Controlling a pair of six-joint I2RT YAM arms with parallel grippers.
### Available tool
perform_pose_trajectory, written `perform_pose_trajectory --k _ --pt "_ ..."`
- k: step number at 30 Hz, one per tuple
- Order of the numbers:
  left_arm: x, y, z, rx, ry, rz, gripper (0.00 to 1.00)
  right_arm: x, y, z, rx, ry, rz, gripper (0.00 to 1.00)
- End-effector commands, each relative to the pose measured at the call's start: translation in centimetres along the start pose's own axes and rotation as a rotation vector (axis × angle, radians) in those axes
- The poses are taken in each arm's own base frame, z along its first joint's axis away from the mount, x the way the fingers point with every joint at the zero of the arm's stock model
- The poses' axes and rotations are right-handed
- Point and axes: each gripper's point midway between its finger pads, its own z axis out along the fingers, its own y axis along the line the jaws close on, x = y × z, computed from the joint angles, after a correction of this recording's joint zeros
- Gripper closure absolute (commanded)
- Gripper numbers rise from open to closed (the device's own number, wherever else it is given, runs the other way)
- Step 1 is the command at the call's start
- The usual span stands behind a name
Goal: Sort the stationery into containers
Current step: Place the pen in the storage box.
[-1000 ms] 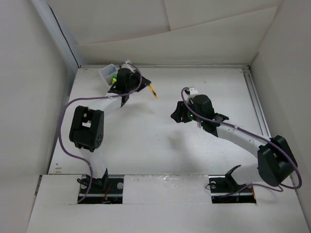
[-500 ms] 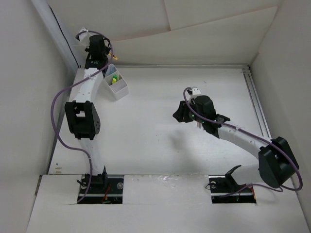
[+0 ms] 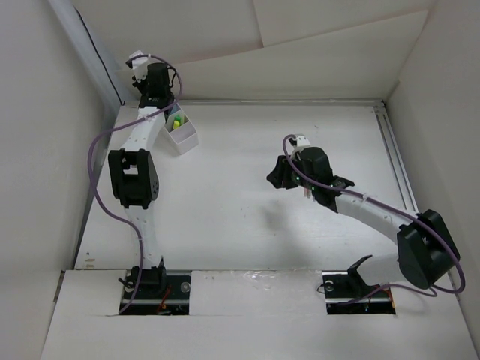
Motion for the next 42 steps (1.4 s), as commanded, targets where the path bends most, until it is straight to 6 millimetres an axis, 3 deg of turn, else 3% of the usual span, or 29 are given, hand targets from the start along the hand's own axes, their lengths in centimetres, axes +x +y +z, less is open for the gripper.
perform_pose_trajectory --k 1,13,16,21,22,25,27,29,32,34,36,37,38,40,41,42 --pt "-3.1 1.1 -0.4 -0.051 -0.101 0.017 1.00 -1.3 0.5 0.4 -0.033 -0.047 0.002 0.50" --pt "0.1 1.2 0.1 -0.051 -0.076 0.055 0.98 -1.7 0.2 0.4 -0.014 -0.066 0.001 0.50" --pt "1.6 0.5 -0.6 -0.030 -0.067 0.055 0.92 -2.0 0.2 0.0 -0.008 -0.082 0.010 0.50" --pt "0.8 0.0 -1.3 -0.015 -0.079 0.044 0.82 -2.0 -0.4 -0.4 0.029 -0.100 0.020 0.50" --pt "1.4 0.2 -1.3 -0.019 -0.068 0.054 0.77 -2.4 -0.4 -0.6 0.033 -0.114 0.020 0.50" --pt "0.3 -0.2 -2.2 0.015 -0.072 0.018 0.71 -3.0 -1.7 -1.2 0.109 -0.161 0.045 0.50" --pt "0.2 -0.5 -2.7 0.048 -0.057 0.002 0.64 -3.2 -4.0 -1.5 0.200 -0.173 0.059 0.50" --pt "-1.1 -0.9 -3.7 0.079 -0.069 -0.047 0.61 -3.2 -5.3 -1.9 0.258 -0.179 0.105 0.50" --pt "-3.5 -1.8 -5.4 0.148 -0.084 -0.130 0.60 -2.8 -9.0 -2.7 0.423 -0.183 0.162 0.50" --pt "-4.2 -3.1 -6.8 0.239 -0.057 -0.183 0.65 -2.0 -11.1 -2.8 0.503 -0.152 0.204 0.59" --pt "-5.0 -4.2 -8.9 0.320 -0.042 -0.271 0.67 -1.4 -11.9 -1.9 0.537 -0.101 0.218 0.65" --pt "-4.9 -5.5 -10.4 0.388 -0.022 -0.289 0.67 -0.7 -12.2 -1.7 0.552 -0.072 0.226 0.66" --pt "-4.5 -5.5 -11.9 0.420 -0.006 -0.307 0.67 -0.5 -12.5 -1.6 0.568 -0.060 0.224 0.68" --pt "-3.8 -7.5 -15.1 0.518 0.009 -0.357 0.67 0.3 -12.9 -1.0 0.588 -0.019 0.222 0.77" --pt "-2.2 -8.4 -17.8 0.586 0.041 -0.402 0.67 0.0 -13.4 -1.1 0.608 -0.025 0.234 0.82" --pt "-0.3 -8.5 -19.0 0.602 0.088 -0.404 0.67 0.0 -13.4 -1.1 0.608 -0.025 0.234 0.88"
